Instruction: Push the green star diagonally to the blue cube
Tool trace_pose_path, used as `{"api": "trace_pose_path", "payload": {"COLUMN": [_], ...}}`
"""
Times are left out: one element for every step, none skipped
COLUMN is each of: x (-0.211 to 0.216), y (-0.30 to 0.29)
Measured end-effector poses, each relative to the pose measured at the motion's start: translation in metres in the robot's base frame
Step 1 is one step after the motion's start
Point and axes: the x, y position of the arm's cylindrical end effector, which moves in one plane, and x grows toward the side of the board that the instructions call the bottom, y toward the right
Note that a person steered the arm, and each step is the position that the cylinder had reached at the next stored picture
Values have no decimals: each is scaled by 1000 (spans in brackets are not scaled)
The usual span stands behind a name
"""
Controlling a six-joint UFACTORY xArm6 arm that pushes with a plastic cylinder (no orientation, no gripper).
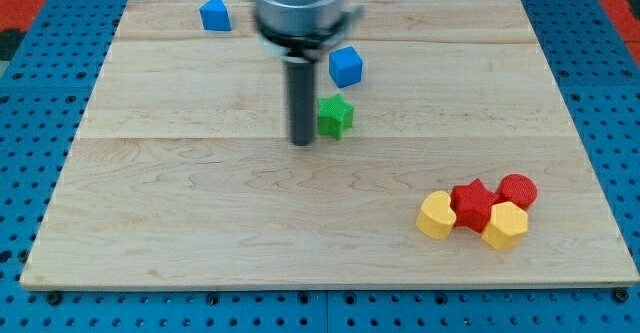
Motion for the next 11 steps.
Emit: {"api": "trace_pose_path", "payload": {"x": [-11,-1,-26,-47,12,30,-25,-28,11,73,68], "y": [24,96,43,98,198,190,183,243,290,278,259]}}
